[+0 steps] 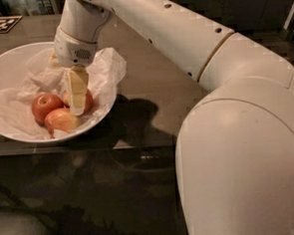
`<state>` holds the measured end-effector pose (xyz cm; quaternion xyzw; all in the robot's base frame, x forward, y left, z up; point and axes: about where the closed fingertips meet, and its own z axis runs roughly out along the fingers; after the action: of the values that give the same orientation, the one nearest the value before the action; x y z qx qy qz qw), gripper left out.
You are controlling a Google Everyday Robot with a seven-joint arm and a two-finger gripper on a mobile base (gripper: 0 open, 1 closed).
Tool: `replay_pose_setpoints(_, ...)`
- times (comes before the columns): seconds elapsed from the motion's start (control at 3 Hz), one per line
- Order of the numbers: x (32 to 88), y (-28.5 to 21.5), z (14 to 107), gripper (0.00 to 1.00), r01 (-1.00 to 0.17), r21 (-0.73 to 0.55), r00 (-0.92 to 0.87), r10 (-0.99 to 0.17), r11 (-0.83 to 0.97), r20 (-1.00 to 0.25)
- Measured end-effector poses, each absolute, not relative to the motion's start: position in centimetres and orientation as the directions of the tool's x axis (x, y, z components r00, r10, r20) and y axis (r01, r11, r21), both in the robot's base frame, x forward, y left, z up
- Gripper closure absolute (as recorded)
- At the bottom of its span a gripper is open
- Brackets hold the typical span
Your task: Pick apple from white bowl
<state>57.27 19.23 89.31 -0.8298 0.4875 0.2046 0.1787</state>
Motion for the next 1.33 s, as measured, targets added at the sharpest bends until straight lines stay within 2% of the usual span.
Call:
replay_pose_setpoints(1.0,56.5,19.5,84.6,0.00,-0.863,-0.014,0.440,-0.738,-0.505,-0.511)
replay_pose_setpoints(1.33,56.2,19.1,83.8,0.19,-0.857,-0.022,0.463,-0.752,-0.514,-0.469)
